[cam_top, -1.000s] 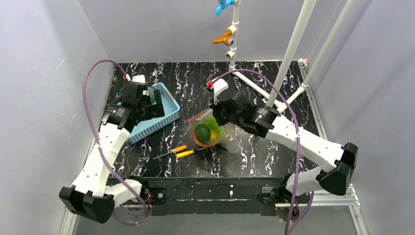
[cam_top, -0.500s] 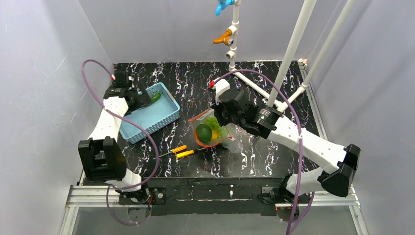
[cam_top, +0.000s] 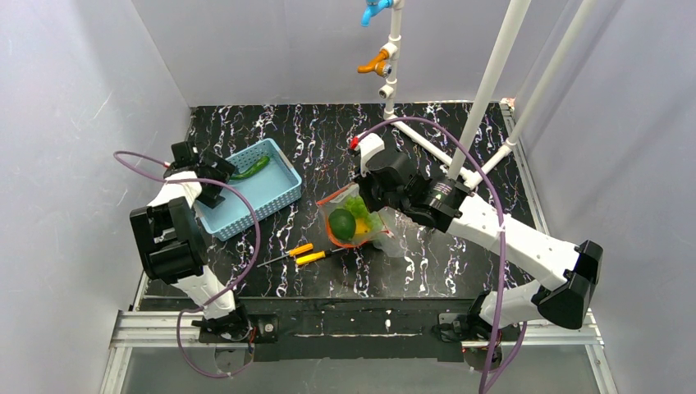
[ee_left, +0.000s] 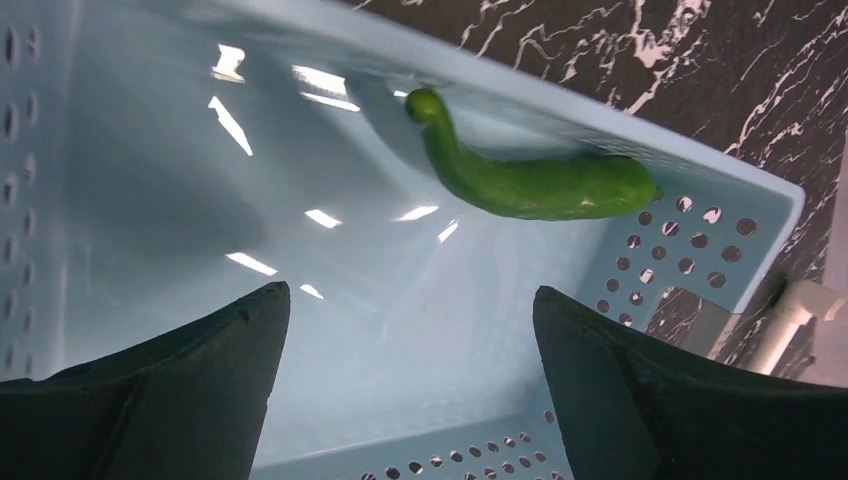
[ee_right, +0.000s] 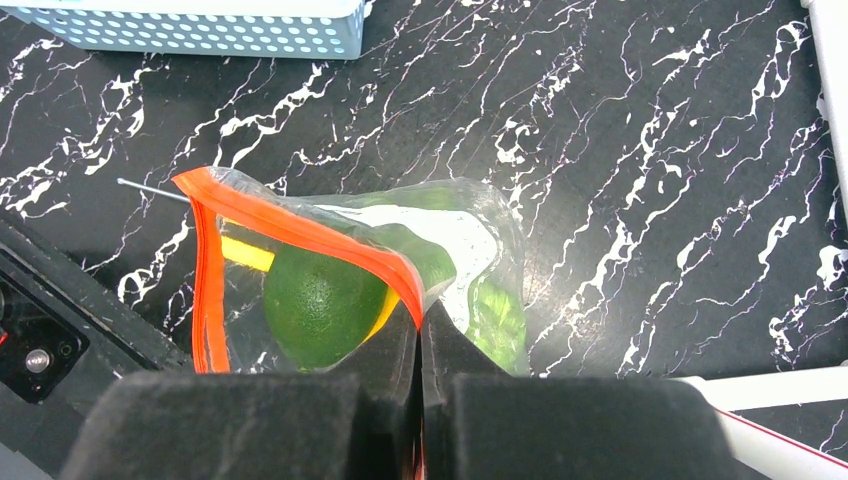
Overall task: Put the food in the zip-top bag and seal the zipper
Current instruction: Pick up the fake vegetable from the bin.
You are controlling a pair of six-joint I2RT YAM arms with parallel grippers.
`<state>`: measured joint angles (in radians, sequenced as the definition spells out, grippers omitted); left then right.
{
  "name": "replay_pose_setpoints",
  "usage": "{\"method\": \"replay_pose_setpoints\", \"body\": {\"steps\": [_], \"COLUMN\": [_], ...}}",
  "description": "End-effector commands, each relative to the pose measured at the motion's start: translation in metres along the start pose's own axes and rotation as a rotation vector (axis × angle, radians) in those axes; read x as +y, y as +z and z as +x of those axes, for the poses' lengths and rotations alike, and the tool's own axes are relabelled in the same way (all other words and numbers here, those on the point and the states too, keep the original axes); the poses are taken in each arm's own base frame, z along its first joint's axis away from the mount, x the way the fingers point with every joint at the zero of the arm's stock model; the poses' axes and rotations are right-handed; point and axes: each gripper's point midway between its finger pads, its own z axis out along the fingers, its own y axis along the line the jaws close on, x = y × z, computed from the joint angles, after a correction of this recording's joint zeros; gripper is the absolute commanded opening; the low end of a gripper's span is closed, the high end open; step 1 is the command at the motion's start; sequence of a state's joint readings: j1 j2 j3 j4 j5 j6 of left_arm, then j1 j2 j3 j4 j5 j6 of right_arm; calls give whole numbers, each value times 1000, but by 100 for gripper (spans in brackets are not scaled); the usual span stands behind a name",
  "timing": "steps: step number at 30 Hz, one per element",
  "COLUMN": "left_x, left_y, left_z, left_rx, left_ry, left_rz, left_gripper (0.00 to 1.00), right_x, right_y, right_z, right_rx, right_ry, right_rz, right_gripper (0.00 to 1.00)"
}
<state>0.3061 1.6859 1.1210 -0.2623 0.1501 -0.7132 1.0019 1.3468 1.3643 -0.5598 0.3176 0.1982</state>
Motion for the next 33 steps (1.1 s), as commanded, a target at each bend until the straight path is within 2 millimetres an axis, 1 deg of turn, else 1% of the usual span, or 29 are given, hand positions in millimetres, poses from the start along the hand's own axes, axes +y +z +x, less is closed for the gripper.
{"method": "replay_pose_setpoints", "body": {"steps": [1, 5, 8, 12, 16, 20, 25, 27, 30, 33], "left_x": [-10, -6, 2, 3, -1, 5, 17, 19, 23, 30], "left_y": [10, 16, 23, 30, 28, 30, 38, 39, 39, 41], "left_z": [-8, -15, -14, -15, -22, -22, -14, -12, -11, -16], "left_rx": [-77, -155, -170, -188, -235, -236, -206, -202, -215, -248], "left_ry": [-118, -157, -192, -213, -202, -212, -373, -444, -547, -599], "left_rz": [105, 126, 117, 140, 177, 136, 78, 66, 58, 16], "left_gripper": [89, 87, 85, 77, 67, 66, 62, 58, 56, 56], "right_x": [2, 0, 0, 0, 0, 1, 2, 3, 4, 3], "right_y": [-4, -4, -4, -3, -3, -1, 1, 2, 3, 4], "right_z": [-21, -21, -21, -20, -19, -22, -26, -28, -29, -28], "right_rx": [-63, -61, -64, -59, -55, -55, -50, -50, -50, -50], "right_ry": [-4, -11, -11, -11, -12, -14, -20, -20, -20, -23], "right_rz": [-2, 9, 9, 8, 9, 9, 9, 8, 8, 9], "right_gripper": [1, 1, 1, 1, 1, 1, 1, 1, 1, 1]}}
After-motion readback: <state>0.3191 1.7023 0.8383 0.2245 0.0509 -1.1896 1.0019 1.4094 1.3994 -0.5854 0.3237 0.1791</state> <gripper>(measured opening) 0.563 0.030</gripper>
